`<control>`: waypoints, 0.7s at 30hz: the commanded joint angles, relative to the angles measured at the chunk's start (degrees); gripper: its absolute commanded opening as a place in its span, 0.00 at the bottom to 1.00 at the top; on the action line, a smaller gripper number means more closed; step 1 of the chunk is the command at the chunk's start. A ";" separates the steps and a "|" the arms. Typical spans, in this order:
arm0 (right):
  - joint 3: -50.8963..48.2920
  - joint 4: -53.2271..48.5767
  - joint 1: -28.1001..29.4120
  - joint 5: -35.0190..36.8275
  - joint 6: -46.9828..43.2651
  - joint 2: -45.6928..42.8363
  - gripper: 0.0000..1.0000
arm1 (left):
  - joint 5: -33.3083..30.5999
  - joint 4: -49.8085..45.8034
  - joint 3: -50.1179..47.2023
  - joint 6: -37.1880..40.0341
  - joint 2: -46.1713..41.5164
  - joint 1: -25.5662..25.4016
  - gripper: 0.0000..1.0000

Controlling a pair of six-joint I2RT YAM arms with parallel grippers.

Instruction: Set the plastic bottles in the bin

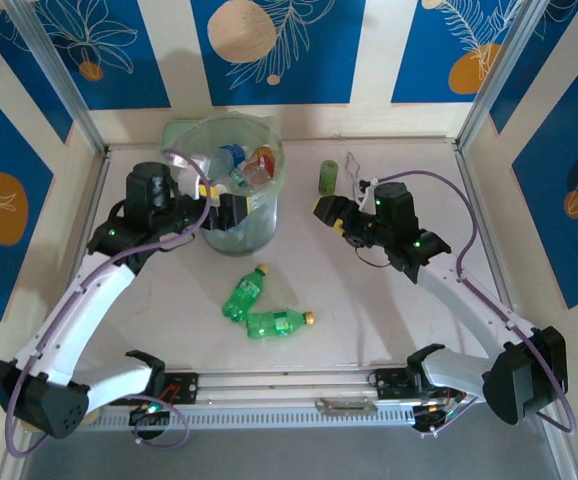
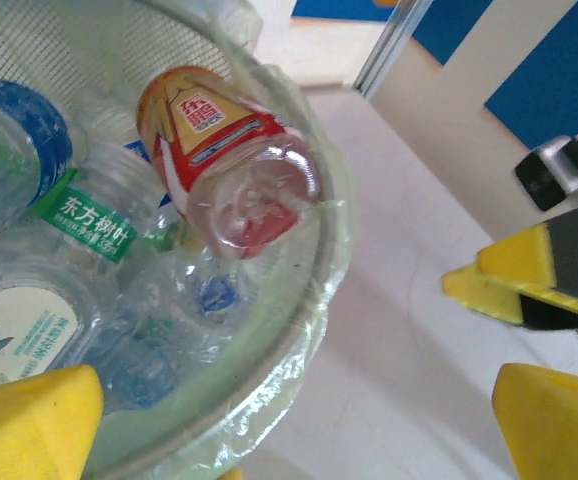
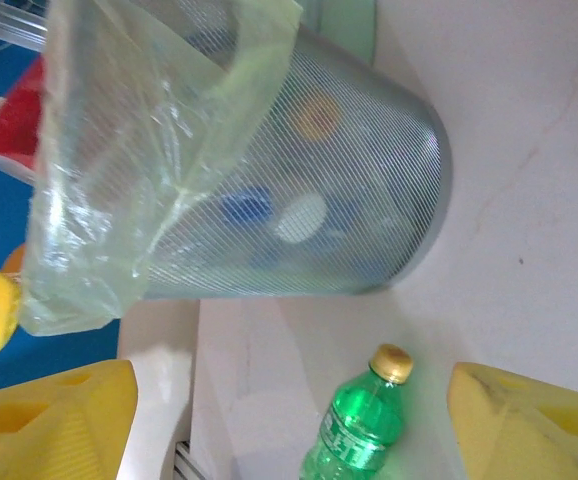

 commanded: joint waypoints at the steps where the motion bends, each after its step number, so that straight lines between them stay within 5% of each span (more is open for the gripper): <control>1: -1.62 -3.67 0.23 1.95 -0.58 0.10 0.82 | 2.38 -1.93 -3.55 0.24 -3.81 -2.14 1.00; 13: -6.85 -8.00 -1.83 2.45 1.17 0.65 0.87 | -9.29 -9.46 -12.89 0.80 -6.18 -23.29 1.00; 21: -8.86 -9.10 -2.94 2.65 0.74 0.10 0.99 | -13.39 -7.14 -18.50 2.51 -3.45 -30.81 1.00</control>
